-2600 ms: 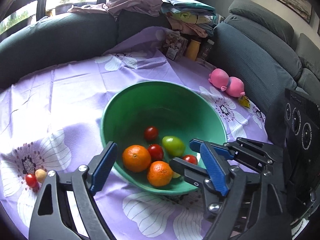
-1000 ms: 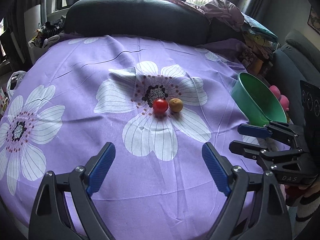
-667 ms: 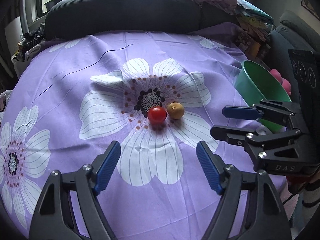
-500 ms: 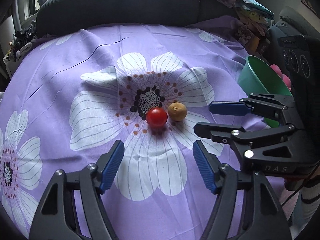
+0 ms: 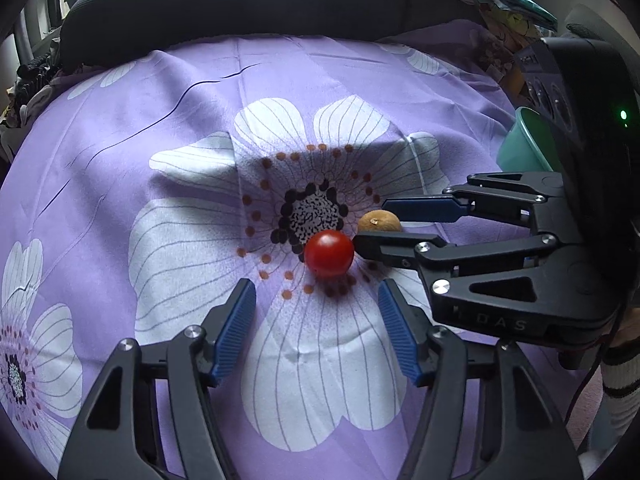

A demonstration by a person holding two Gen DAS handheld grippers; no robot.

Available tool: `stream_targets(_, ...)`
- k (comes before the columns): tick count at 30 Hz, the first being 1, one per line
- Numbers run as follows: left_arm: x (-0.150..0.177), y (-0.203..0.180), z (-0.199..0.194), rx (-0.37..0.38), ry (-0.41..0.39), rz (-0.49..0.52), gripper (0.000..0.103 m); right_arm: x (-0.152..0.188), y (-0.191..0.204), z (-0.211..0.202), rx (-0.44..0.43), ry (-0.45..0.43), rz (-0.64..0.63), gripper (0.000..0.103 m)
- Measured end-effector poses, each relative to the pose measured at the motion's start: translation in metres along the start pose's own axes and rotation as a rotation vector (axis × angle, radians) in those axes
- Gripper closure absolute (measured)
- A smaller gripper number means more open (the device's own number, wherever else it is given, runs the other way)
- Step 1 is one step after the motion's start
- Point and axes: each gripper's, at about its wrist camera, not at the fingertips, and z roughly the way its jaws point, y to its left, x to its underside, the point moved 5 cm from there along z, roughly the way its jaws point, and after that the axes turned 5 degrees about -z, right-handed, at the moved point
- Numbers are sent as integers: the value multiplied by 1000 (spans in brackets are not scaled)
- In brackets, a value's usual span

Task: Organize fruits
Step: 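Grasp the red tomato with the right gripper while the left gripper grasps the brown fruit, then carry the tomato and brown fruit together toward the green bowl with both grippers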

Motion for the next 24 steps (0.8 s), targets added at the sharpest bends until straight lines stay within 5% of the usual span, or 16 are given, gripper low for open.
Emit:
stream_targets(2,-4,-3,3,8,1,2,41,1,0,0,-3,-5,2,74)
stream_targets(12,-13,-13,15,5,8,16,48,13,-21,-18,-8,-47,100,74)
stream_targets(24,-21,-18,29,-93,-14,67,76,25,-23,-40,-44,-102,157,74)
